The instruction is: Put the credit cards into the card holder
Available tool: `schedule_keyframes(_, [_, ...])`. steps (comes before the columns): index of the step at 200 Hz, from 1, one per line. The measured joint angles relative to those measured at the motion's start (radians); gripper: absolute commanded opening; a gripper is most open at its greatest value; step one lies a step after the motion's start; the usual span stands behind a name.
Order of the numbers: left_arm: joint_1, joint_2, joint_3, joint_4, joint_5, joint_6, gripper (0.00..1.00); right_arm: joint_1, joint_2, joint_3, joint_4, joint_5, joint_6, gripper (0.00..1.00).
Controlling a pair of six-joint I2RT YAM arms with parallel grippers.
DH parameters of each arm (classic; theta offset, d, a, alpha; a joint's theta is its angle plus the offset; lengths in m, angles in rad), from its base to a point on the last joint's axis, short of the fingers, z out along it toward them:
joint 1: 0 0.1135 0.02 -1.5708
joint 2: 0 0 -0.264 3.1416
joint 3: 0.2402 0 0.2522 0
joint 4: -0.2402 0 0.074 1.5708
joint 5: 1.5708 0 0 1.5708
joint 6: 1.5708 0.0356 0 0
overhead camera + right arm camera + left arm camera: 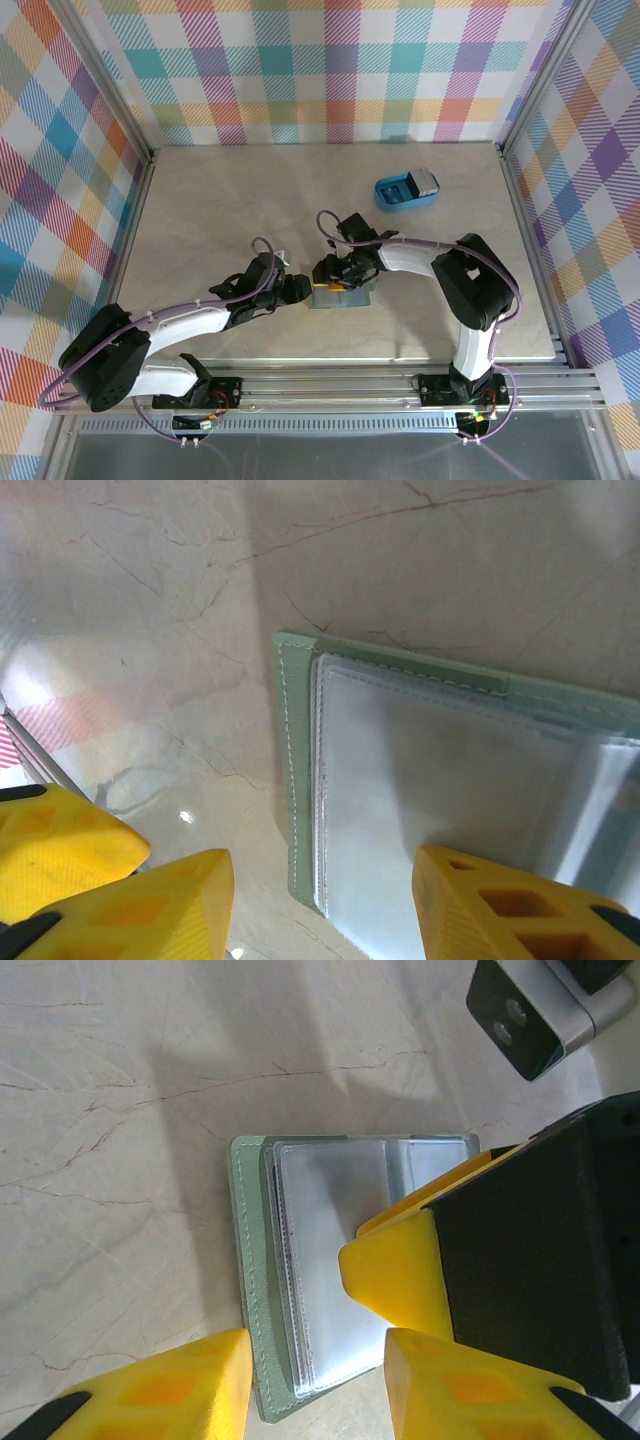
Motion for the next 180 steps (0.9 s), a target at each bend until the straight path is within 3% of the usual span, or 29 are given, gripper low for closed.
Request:
schedule_keyframes(39, [0.0, -0.032, -0.015, -0.003, -0.004, 0.0, 0.4, -0.005, -0.084, -0.021, -0.004, 0.037, -0.006, 0.5])
schedule_keyframes(117, [0.0, -0.043, -0.056, 0.113, 0.031, 0.005, 0.43, -0.119, -0.521, -0.108, -0.058, 0.209, -0.13, 0.54])
schedule_keyframes(180, [0.0, -0.039, -0.066, 0.231, 0.066, 0.016, 0.5, -0.222, -0.579, -0.159, -0.111, 0.237, -0.168, 0.54])
